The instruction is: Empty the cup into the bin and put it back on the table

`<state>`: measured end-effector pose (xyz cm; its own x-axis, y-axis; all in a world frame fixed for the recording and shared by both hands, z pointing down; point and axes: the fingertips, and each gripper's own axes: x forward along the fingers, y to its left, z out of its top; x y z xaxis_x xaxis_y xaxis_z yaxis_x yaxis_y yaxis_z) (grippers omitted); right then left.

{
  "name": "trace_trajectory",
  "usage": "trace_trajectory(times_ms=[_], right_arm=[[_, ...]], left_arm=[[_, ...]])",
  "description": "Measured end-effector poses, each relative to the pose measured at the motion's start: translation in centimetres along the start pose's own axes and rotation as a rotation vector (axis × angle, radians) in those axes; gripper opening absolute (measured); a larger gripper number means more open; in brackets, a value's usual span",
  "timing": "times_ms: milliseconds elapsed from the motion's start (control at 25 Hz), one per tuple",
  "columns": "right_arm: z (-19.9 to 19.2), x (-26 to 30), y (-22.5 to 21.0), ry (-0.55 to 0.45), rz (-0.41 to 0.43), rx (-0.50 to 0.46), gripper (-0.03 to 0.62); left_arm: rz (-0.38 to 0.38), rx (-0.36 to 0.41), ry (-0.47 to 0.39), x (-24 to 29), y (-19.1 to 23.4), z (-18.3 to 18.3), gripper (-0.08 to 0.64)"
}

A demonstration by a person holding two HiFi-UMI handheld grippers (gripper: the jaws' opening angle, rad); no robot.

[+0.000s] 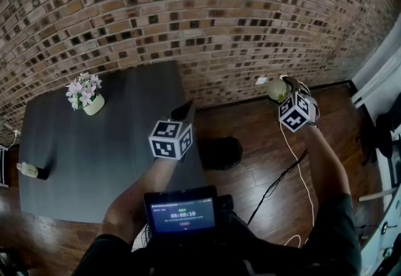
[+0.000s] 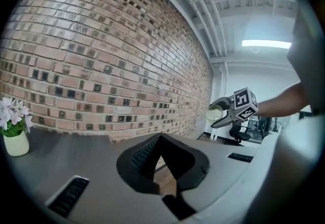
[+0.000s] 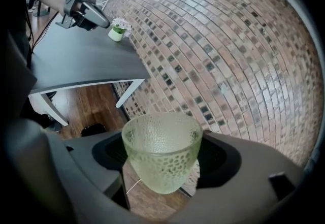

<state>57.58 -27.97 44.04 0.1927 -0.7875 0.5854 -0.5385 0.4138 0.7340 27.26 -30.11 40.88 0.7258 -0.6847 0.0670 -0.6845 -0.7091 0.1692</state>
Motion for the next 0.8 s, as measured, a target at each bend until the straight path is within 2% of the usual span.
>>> trace_trajectory(times_ms=[240,400,640,800], right_arm=[[0.2,-0.1,0.2,0.021,0.006,-0.080,0.391],[0.5,-0.5,0.5,0.033,0.004,-0.142,0.391],[1.1,-0.7,0.4,0.036,0.007,-0.182,0.391],[1.2,-0.9,0.2,0.056,0.006,-0.235,0.391]], left_arm=[[-0.038,0.010,-0.013,0.7,-1.1,0.9,0.003],[-0.032,0.011,-0.013,0.5,-1.1,1.2,0.003],[-0.033,0.005,-0.022,0.3,-1.0,1.6,0.003],[-0.030,0.029,-0.026,0.3,-0.9,1.8,0.003]])
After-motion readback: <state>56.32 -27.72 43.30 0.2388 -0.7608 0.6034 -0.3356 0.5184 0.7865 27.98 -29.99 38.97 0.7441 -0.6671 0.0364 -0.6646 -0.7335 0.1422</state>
